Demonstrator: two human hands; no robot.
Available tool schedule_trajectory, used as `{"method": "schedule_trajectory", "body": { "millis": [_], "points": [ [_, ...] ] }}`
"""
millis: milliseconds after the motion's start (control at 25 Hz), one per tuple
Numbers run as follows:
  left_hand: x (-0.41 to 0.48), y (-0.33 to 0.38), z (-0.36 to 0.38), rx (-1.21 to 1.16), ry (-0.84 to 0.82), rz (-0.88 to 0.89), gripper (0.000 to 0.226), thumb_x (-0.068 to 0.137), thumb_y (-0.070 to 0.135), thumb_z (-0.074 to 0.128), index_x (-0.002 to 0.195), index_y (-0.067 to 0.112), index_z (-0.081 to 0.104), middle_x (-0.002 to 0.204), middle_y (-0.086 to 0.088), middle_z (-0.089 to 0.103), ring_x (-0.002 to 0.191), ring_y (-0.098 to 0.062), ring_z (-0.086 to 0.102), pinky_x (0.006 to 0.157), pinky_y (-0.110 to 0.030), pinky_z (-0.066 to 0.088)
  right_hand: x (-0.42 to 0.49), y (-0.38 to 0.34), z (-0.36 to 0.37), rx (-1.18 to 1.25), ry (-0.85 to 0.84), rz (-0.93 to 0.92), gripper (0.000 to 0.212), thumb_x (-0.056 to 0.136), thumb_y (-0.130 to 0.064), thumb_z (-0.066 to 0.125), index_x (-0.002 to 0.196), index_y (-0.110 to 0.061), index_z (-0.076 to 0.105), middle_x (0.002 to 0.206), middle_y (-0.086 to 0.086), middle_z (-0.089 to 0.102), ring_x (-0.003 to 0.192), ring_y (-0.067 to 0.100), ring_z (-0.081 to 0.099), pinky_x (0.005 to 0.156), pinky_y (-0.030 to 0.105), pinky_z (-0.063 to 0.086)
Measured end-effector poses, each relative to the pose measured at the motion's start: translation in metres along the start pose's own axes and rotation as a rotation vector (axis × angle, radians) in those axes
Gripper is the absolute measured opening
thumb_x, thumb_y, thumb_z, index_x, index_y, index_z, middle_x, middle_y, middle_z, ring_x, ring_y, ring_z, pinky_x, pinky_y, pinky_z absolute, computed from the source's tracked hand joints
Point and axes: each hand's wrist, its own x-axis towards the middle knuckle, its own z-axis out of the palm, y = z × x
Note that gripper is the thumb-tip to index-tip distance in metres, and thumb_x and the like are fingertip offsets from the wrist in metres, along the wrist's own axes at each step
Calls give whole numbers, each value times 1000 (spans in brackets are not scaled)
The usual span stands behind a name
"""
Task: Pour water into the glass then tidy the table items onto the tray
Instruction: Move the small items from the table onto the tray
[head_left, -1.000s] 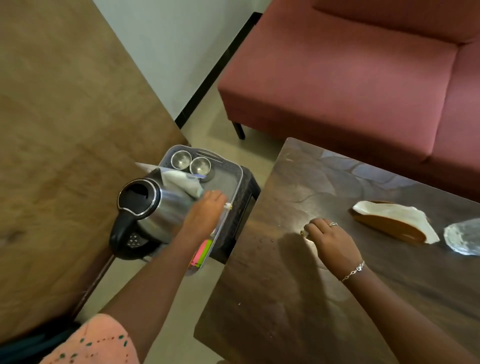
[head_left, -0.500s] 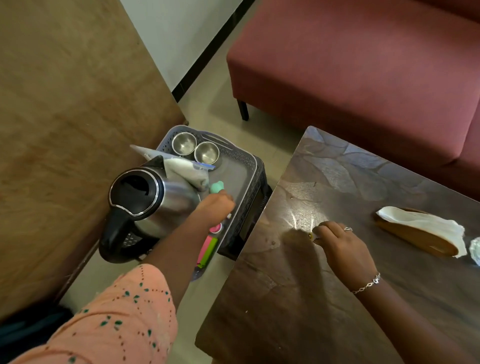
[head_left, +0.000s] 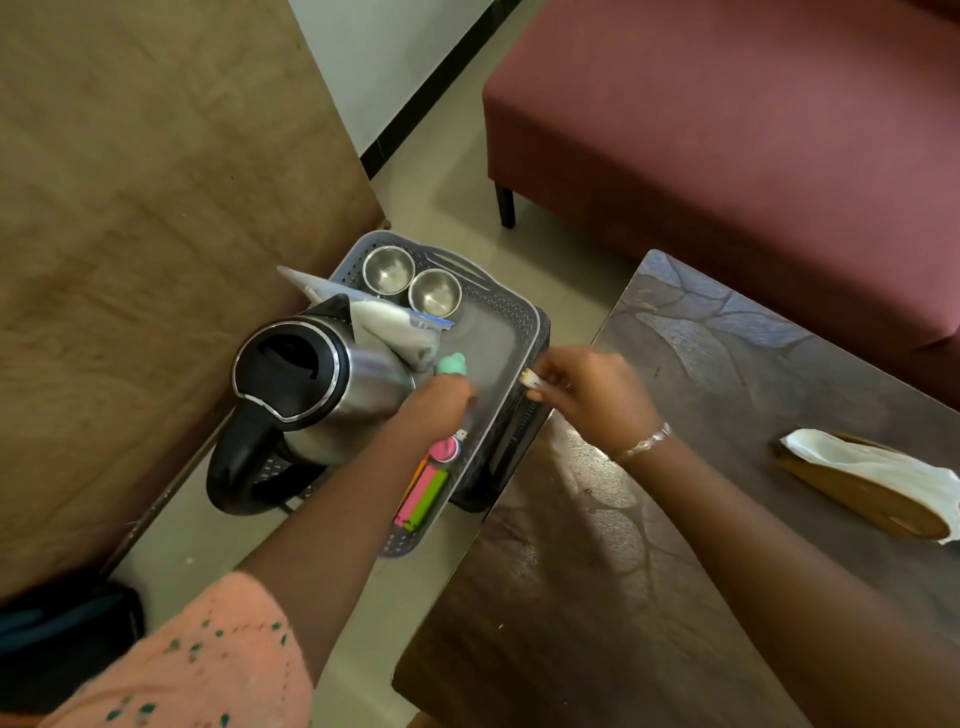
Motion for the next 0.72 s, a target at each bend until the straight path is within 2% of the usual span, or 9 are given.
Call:
{"method": "schedule_trajectory", "body": {
  "millis": [80, 160, 240, 280, 480, 720],
  "points": [
    [-19, -4, 3, -217, 170, -13, 40, 88, -5, 42, 124, 6, 55, 126, -21, 56, 115, -31, 54, 94, -31, 39, 31, -14, 14, -11, -80, -4, 15, 82, -20, 63, 91, -8, 63, 92, 10, 66, 86, 27, 60, 74, 36, 48],
    [-44, -9, 10, -438, 309, -68, 45, 85, -9, 42, 126, 6, 53, 122, -20, 60, 112, -31, 56, 89, -28, 39, 56, -24, 34, -65, -158, -2, 16, 83, -17, 61, 95, -6, 63, 97, 15, 66, 92, 34, 59, 78, 38, 48],
    [-65, -15, 20, -561, 384, -96, 47, 84, -11, 40, 125, 7, 54, 118, -19, 62, 109, -31, 57, 84, -28, 41, 73, -30, 55, -189, -210, -19, 18, 84, -18, 58, 96, -5, 63, 100, 18, 66, 96, 38, 59, 77, 38, 46],
    [-72, -18, 24, -609, 396, -89, 47, 85, -11, 39, 125, 8, 53, 118, -17, 62, 110, -31, 56, 86, -30, 42, 79, -31, 65, -241, -239, -31, 19, 85, -19, 57, 97, -4, 63, 101, 19, 66, 98, 38, 58, 76, 38, 46],
    [-84, -22, 37, -690, 428, -99, 48, 89, -8, 40, 132, 11, 46, 132, -12, 55, 124, -24, 48, 102, -31, 37, 94, -25, 104, -338, -366, -29, 28, 84, -21, 61, 106, -4, 60, 110, 22, 62, 104, 40, 57, 81, 40, 46],
    [-88, -26, 45, -680, 454, -139, 44, 91, -2, 43, 132, 12, 46, 135, -9, 54, 127, -21, 47, 104, -31, 39, 92, -24, 128, -323, -342, 3, 23, 84, 0, 50, 105, 7, 54, 109, 28, 59, 100, 43, 58, 79, 42, 47]
  ]
}}
